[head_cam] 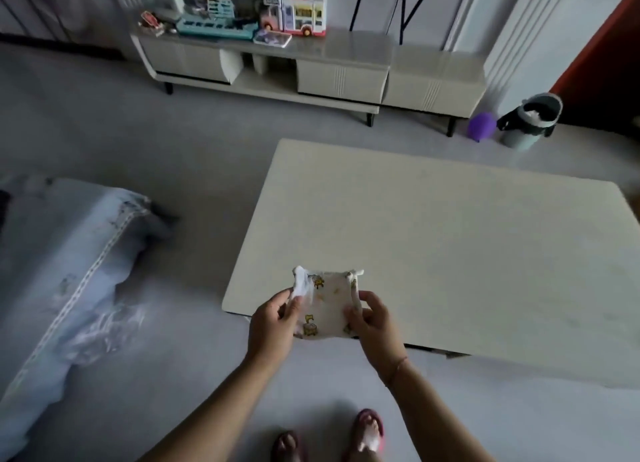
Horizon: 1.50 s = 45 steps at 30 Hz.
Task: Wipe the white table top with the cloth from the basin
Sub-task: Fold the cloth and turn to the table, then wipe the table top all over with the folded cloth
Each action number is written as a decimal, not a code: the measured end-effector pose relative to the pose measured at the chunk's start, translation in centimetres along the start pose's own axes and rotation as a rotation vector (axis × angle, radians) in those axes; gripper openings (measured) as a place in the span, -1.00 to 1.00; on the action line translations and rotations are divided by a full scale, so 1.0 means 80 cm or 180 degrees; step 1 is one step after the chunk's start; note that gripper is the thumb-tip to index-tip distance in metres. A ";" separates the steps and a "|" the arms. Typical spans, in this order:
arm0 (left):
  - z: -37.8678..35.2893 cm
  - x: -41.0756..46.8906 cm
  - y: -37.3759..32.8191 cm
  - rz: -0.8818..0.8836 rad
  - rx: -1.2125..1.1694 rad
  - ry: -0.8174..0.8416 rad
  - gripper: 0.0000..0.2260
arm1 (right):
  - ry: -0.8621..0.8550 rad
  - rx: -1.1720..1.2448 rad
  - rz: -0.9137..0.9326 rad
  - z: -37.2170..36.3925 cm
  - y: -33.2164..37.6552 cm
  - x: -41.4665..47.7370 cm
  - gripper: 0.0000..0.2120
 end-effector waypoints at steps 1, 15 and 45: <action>0.001 0.010 0.021 0.0089 0.0026 0.0024 -0.77 | 0.0008 -0.0102 -0.0063 -0.014 -0.013 0.010 -0.90; -0.013 0.191 0.224 0.0427 0.0793 0.0160 -0.66 | 0.0039 -0.1189 -0.0787 -0.152 -0.210 0.186 -0.74; -0.099 0.303 0.384 -0.0621 0.0711 0.0941 -0.43 | -0.0279 -0.4266 0.0376 -0.212 -0.363 0.312 -0.44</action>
Point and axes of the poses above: each hand's wrist, its own x-axis towards the middle knuckle, its own z-axis out of the back of the hand, y = z × x, the point moved 8 cm from there along x, towards the middle knuckle, and after that the axes turned 15 degrees about x, right-handed, at the moved point
